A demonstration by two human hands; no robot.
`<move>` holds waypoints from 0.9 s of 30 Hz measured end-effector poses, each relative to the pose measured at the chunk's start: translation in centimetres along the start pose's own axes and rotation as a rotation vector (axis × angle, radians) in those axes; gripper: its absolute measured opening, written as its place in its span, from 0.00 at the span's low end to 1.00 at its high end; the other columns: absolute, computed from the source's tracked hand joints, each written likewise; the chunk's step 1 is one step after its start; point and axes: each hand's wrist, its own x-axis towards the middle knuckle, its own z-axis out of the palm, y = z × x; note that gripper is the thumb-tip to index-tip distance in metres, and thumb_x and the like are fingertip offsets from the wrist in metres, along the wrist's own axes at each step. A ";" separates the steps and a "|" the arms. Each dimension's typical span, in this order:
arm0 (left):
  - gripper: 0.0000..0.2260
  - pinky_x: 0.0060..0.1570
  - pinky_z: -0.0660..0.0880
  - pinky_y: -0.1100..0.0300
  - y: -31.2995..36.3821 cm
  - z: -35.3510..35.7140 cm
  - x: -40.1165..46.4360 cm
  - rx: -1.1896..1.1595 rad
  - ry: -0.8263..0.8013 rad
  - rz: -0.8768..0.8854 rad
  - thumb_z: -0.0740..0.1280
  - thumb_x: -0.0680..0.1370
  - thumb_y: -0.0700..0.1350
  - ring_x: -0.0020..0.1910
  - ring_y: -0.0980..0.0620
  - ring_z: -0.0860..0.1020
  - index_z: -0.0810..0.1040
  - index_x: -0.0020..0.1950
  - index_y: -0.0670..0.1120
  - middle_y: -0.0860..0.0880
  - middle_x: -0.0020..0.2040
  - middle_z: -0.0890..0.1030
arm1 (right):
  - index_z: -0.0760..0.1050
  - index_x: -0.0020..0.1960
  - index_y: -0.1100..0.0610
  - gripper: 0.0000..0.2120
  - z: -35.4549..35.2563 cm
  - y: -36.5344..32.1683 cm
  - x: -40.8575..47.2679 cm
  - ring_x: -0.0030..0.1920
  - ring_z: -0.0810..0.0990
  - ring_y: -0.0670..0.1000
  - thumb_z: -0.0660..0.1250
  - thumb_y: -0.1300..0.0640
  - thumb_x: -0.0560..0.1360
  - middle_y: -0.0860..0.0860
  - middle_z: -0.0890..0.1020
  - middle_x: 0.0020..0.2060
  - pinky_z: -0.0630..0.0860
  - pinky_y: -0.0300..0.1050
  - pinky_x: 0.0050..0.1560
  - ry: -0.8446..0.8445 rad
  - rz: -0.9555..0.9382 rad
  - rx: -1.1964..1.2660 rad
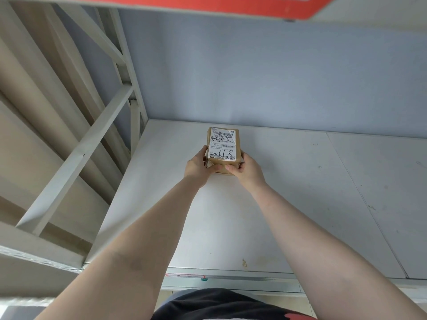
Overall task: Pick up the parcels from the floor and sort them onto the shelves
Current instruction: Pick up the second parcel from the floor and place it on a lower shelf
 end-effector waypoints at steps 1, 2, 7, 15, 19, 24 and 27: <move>0.24 0.33 0.69 0.67 0.0 0.0 0.0 0.003 -0.002 0.003 0.73 0.73 0.47 0.46 0.49 0.76 0.73 0.68 0.53 0.50 0.53 0.82 | 0.72 0.67 0.52 0.28 0.0 0.0 0.0 0.51 0.84 0.53 0.73 0.53 0.69 0.51 0.85 0.53 0.78 0.51 0.58 0.000 -0.001 0.001; 0.24 0.33 0.68 0.67 0.1 -0.1 -0.1 0.003 -0.001 0.003 0.73 0.73 0.47 0.46 0.50 0.76 0.73 0.68 0.53 0.50 0.53 0.82 | 0.72 0.67 0.52 0.28 0.0 0.0 0.0 0.51 0.84 0.53 0.73 0.53 0.68 0.51 0.85 0.53 0.78 0.52 0.58 0.002 -0.002 0.006; 0.24 0.35 0.68 0.67 0.4 -0.1 -0.4 -0.009 -0.002 -0.011 0.73 0.73 0.47 0.51 0.48 0.78 0.73 0.68 0.52 0.51 0.54 0.82 | 0.70 0.68 0.52 0.31 0.0 0.0 0.0 0.51 0.84 0.54 0.74 0.50 0.67 0.52 0.85 0.53 0.78 0.53 0.58 -0.004 0.019 0.000; 0.42 0.61 0.75 0.50 0.3 -0.3 -1.0 0.032 -0.010 -0.135 0.75 0.72 0.50 0.66 0.45 0.76 0.57 0.80 0.46 0.45 0.69 0.75 | 0.60 0.75 0.55 0.45 -0.2 0.1 -0.3 0.54 0.83 0.53 0.76 0.47 0.64 0.55 0.84 0.55 0.76 0.53 0.61 -0.021 0.118 -0.025; 0.39 0.59 0.74 0.54 0.6 -0.4 -2.0 -0.001 0.038 -0.148 0.75 0.73 0.49 0.67 0.46 0.74 0.60 0.79 0.45 0.44 0.69 0.74 | 0.57 0.77 0.57 0.43 -0.7 -0.7 -1.4 0.58 0.80 0.57 0.75 0.52 0.69 0.59 0.80 0.58 0.74 0.52 0.63 0.017 0.146 -0.083; 0.35 0.59 0.73 0.55 1.9 -0.5 -4.4 -0.100 0.137 -0.175 0.74 0.74 0.46 0.65 0.47 0.73 0.62 0.77 0.45 0.43 0.70 0.70 | 0.65 0.72 0.59 0.31 -1.7 -3.0 -3.9 0.51 0.79 0.55 0.71 0.57 0.72 0.59 0.80 0.58 0.71 0.41 0.50 0.104 0.202 -0.033; 0.29 0.53 0.71 0.59 3.0 -1.1 -6.6 -0.260 0.203 -0.184 0.71 0.76 0.44 0.61 0.49 0.74 0.65 0.75 0.45 0.45 0.70 0.70 | 0.71 0.65 0.60 0.19 -2.6 -4.7 -6.1 0.45 0.77 0.51 0.67 0.61 0.74 0.57 0.82 0.51 0.70 0.40 0.45 0.178 0.181 0.045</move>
